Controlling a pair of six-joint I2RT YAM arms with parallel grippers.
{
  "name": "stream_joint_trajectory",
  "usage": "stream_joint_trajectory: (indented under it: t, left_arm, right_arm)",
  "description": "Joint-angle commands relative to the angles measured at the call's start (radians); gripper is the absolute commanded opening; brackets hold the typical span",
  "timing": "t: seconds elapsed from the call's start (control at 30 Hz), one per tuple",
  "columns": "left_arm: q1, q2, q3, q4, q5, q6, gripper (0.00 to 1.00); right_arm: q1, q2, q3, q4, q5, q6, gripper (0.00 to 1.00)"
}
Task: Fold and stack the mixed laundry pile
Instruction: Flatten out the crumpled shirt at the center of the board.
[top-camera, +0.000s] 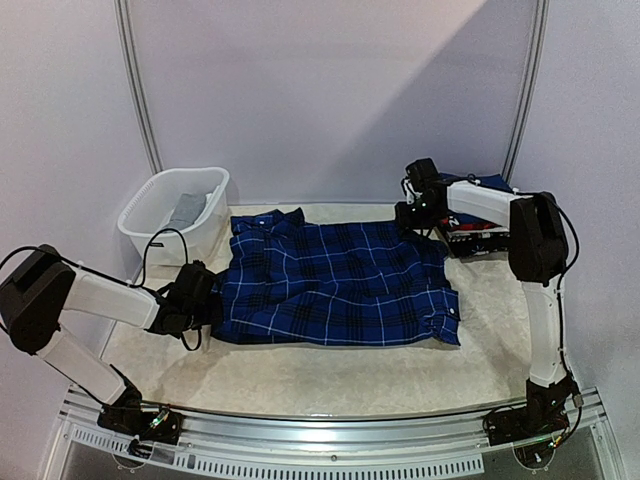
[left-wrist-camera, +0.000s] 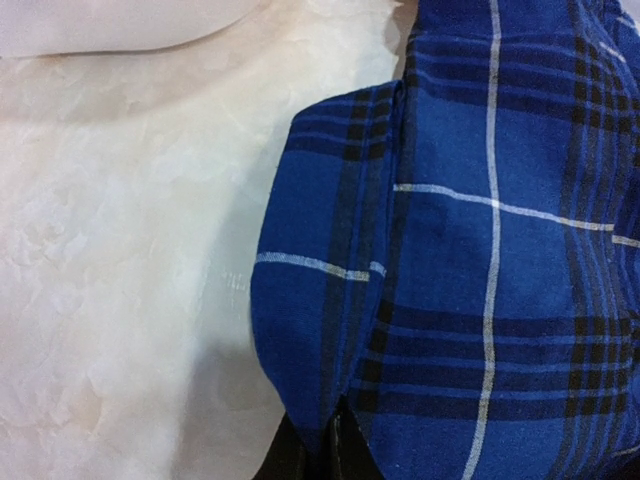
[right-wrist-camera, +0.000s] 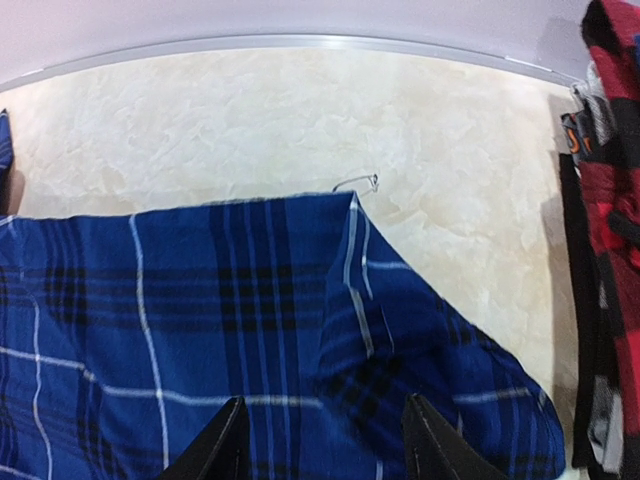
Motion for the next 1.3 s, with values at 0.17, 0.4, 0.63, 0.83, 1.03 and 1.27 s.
stream_joint_trajectory:
  t: [0.17, 0.4, 0.63, 0.83, 1.03, 1.27]
  left_arm:
    - [0.006, 0.007, -0.008, -0.019, -0.025, 0.005, 0.0]
    - [0.006, 0.014, -0.007, -0.019, -0.03, 0.008, 0.0]
    - [0.006, 0.018, -0.008, -0.013, -0.032, 0.008, 0.0]
    - [0.006, 0.026, -0.007, -0.009, -0.035, 0.009, 0.0]
    - [0.007, 0.027, -0.008, -0.008, -0.033, 0.01, 0.0]
    - [0.007, 0.04, -0.007, 0.003, -0.036, 0.007, 0.0]
  right_arm:
    - [-0.011, 0.14, 0.12, -0.007, -0.002, 0.026, 0.5]
    - [-0.026, 0.186, 0.16, -0.004, -0.01, 0.037, 0.48]
    - [-0.027, 0.222, 0.189, -0.016, -0.028, 0.045, 0.47]
    - [-0.027, 0.222, 0.19, -0.003, -0.026, 0.052, 0.45]
    - [-0.026, 0.255, 0.229, -0.011, 0.013, 0.059, 0.37]
    - [-0.033, 0.284, 0.291, -0.002, 0.067, 0.047, 0.11]
